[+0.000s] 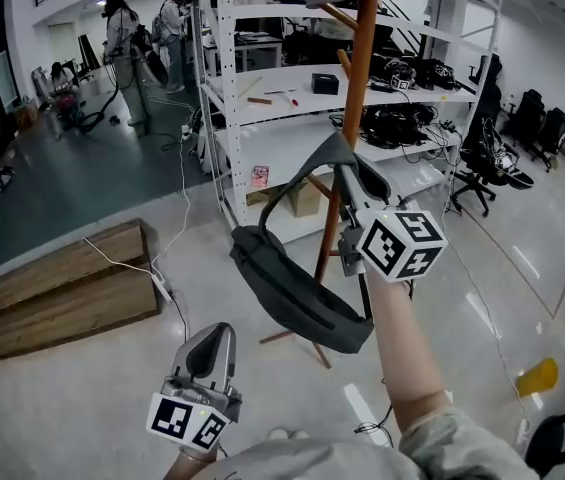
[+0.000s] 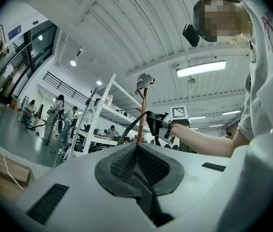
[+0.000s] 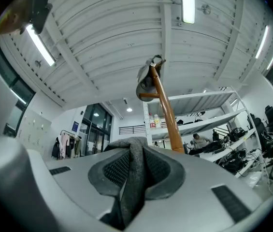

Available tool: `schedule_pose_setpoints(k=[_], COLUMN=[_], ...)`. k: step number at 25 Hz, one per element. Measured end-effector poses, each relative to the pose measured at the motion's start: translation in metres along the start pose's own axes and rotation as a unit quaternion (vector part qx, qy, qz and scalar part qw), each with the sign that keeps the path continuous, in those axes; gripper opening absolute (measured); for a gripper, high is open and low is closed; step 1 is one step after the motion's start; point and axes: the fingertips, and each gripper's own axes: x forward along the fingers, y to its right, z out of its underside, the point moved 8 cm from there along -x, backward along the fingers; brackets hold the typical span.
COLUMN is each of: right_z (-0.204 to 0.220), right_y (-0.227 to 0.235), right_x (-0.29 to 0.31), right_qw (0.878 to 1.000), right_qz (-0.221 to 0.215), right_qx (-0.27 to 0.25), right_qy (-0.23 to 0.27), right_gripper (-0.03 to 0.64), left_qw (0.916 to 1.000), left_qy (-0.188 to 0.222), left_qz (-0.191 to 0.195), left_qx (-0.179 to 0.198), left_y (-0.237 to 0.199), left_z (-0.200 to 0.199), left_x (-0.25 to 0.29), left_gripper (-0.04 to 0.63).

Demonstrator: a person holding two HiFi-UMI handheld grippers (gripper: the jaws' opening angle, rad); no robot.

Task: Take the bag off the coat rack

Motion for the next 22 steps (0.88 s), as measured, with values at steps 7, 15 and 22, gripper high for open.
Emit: schedule_pose_setpoints(k=[7,15,22], right_z=[-0.008,0.020,0.056], right_y=[-0.032,-0.056,-0.071], right_x=[-0.048,-0.128,-0.192], right_qw=[0.999,0.999,0.995], right_qz=[-0.039,-0.040,-0.020], right_qx=[0.013,0.030,0.066], right_qy=[0.017,-0.014,-0.070], right_gripper=[0.069,0.069,0.069], left_qw=[0.9998,0.9993,0.9982], left_qy=[0.014,0.010,0.007], left_qz=[0.003,0.036,0.060], left_qx=[0.012,0.010,0.007], left_y=[0.000,0.018,0.034], left_z=[-0.013,-0.012,-0.008], left_x=[-0.002,0.005,0.013], left_gripper=[0.018,0.018,0.018])
